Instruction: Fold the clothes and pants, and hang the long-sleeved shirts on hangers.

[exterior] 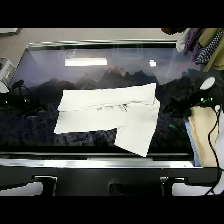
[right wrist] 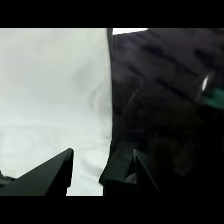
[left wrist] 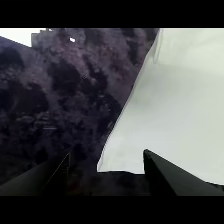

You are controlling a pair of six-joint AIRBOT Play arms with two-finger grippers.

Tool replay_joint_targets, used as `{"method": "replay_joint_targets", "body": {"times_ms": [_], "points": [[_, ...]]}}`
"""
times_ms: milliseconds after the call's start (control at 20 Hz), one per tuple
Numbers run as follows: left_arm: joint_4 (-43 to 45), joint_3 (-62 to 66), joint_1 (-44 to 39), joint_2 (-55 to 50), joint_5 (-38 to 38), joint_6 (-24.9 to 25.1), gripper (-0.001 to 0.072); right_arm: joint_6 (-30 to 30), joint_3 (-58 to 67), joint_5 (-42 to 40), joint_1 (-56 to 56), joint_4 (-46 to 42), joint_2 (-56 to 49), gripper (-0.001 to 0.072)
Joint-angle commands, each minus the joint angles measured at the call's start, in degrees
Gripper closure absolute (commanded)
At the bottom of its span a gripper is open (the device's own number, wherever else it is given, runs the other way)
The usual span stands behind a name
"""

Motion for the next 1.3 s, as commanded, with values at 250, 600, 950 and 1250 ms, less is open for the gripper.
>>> {"method": "replay_joint_targets", "body": {"times_ms": [250,600,950,1250], "points": [[0.2,-2.4,0.9,2.1,-0.5,0.0,0.0184,-5.9,-27.3,-10.9,3.8,9.5,6.4,0.0283],[-0.4,-3.1,1.0,2.1,-1.3,-0.6,0.0186,-4.2,-29.5,-15.6,9.0,13.5,6.4,0.0507],[-17.2,-22.4,13.1,5.1,7.6,12.7,0.0216,-3.5,-29.4,-16.2,9.1,13.9,10.9,0.0682],[-22.3,-27.2,11.2,2.0,11.0,17.0,0.0216,-2.5,-29.4,-16.3,9.1,14.0,15.7,0.0682]]}}
